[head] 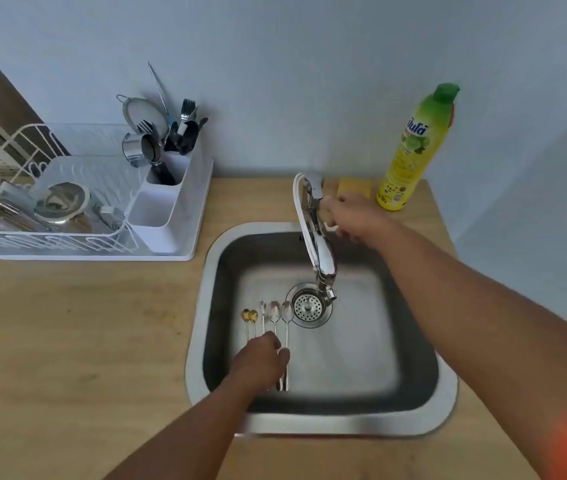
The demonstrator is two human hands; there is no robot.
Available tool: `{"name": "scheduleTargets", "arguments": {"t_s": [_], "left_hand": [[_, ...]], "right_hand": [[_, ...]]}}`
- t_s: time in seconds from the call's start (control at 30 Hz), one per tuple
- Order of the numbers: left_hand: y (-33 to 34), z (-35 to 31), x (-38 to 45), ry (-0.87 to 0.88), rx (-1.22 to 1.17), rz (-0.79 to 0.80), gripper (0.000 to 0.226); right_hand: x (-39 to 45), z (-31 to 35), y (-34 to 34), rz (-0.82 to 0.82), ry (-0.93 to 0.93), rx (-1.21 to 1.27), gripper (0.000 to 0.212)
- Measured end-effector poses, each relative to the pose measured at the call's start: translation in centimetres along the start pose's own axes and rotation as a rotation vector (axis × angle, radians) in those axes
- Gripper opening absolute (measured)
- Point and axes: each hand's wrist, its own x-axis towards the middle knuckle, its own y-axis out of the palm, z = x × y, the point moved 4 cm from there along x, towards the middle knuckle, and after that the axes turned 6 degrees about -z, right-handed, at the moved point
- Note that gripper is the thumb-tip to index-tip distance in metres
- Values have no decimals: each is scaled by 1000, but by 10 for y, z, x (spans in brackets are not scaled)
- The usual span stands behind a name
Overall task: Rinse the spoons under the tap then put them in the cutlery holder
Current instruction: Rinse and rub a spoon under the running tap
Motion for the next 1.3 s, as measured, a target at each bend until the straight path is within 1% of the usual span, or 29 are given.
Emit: {"name": "scheduleTargets", "arguments": {"t_s": [0.07, 0.2, 0.33, 0.6, 0.73, 0.93, 1.03, 1.1, 1.2, 1.3], "left_hand": [[1, -4, 6, -14, 59, -5, 35], [3, -13, 8, -50, 57, 7, 33], [7, -17, 16, -67, 98, -7, 32], [19, -18, 30, -93, 184, -47, 30], [25, -20, 37, -104, 214, -68, 25], [31, -21, 47, -135, 233, -86, 21], [32, -23, 49, -132, 213, -75, 9], [33, -25, 49, -132, 203, -75, 9], [33, -25, 49, -126, 193, -77, 11], [34, -24, 49, -115, 199, -72, 14]], "right_hand": [[7, 5, 7, -8, 7, 69, 28], [13, 16, 19, -3, 4, 134, 24], [19, 18, 21, -13, 61, 204, 16], [22, 17, 24, -19, 111, 275, 15], [23, 17, 23, -22, 122, 290, 25], [24, 15, 23, -19, 127, 306, 23], [24, 15, 23, -31, 122, 313, 22], [24, 17, 21, -51, 120, 343, 23], [25, 22, 19, -46, 144, 391, 18], [26, 22, 16, -27, 147, 362, 21]]}}
